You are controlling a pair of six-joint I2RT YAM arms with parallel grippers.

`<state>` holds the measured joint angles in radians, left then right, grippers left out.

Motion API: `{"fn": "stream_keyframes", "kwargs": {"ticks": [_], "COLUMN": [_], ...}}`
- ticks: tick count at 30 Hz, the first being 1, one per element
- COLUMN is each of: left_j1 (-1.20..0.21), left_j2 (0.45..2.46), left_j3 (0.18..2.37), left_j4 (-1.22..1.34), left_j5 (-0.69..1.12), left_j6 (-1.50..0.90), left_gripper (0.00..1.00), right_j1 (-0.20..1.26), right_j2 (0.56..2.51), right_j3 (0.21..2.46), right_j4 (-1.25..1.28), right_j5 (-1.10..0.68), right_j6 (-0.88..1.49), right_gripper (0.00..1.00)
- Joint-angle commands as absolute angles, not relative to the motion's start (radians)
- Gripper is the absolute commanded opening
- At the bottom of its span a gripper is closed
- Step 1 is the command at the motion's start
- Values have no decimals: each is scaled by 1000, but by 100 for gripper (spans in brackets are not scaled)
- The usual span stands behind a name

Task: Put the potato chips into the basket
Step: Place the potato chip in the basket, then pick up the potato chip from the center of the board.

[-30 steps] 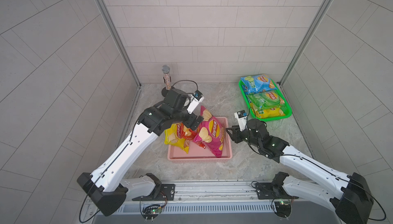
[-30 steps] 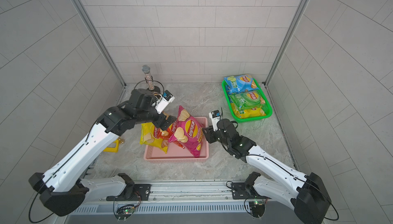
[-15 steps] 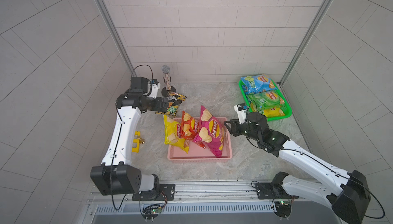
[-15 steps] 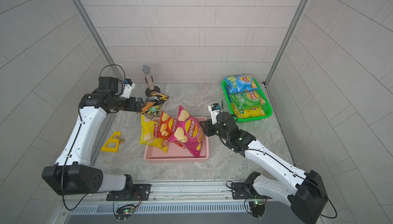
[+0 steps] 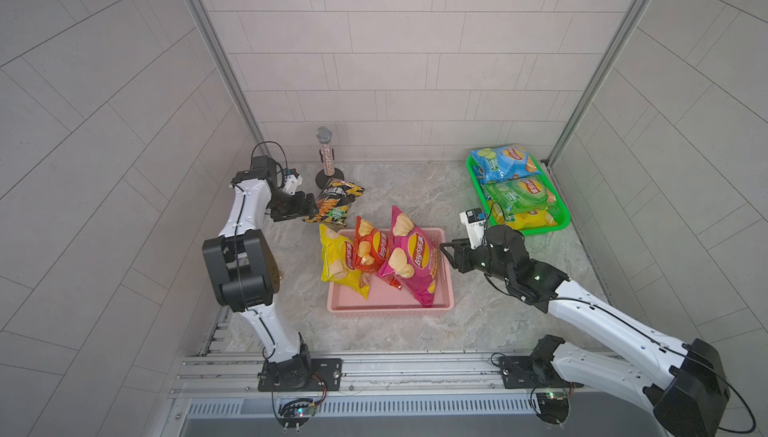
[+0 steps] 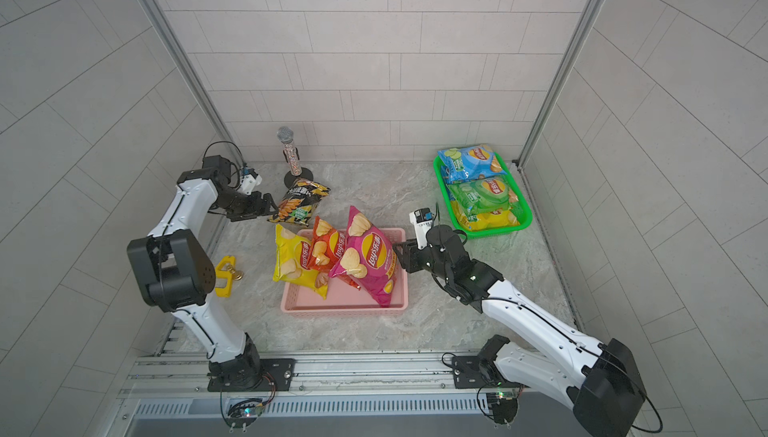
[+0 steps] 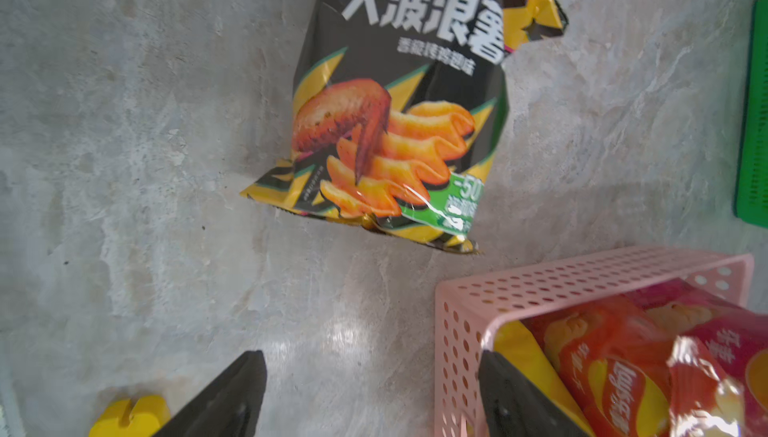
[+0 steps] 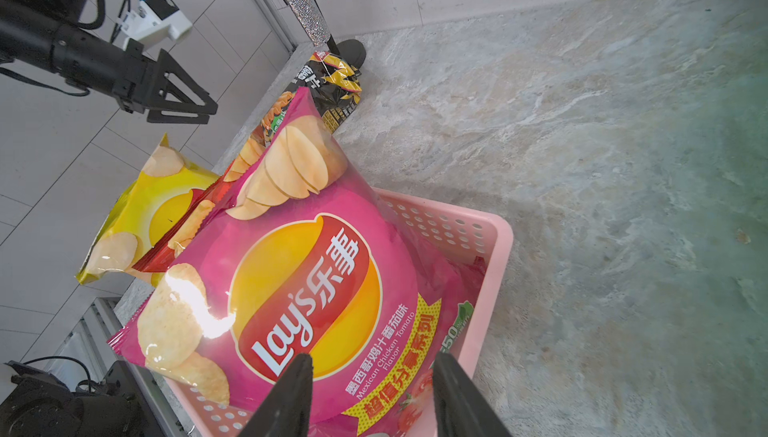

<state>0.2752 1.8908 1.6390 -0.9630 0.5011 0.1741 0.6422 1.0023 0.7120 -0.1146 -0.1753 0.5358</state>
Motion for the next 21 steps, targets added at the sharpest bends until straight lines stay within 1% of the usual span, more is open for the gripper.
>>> {"fn": "stream_keyframes", "kwargs": {"ticks": [1,5,9,15,19,21], "left_j1": [293,294,294,294,293,293], "left_j2": [1963,2068,2155,2240,2250,2260], "left_j3": [1705,1783,1857,1949,1956,1959], "left_j4": [-901,-887,-893,-962,-970,-969], "left_j5": [553,558,543,631,662,661], "left_j6": [192,217,235,278,286,287], "left_gripper": [83,77,74,73,73,71], "right_j1": [640,640,641,639,641,640], "right_j2": [1000,1006,1017,1028,1029,1030], "right_j3": [714,712,716,718,719,719], "right_j4": [-93,-92,-93,-93,-93,-93], "right_j5": [-169,-166,-168,-167,-169,-169], "right_j6": [534,531,532,529,529,529], "right_gripper": [52,51,51,51,51,51]}}
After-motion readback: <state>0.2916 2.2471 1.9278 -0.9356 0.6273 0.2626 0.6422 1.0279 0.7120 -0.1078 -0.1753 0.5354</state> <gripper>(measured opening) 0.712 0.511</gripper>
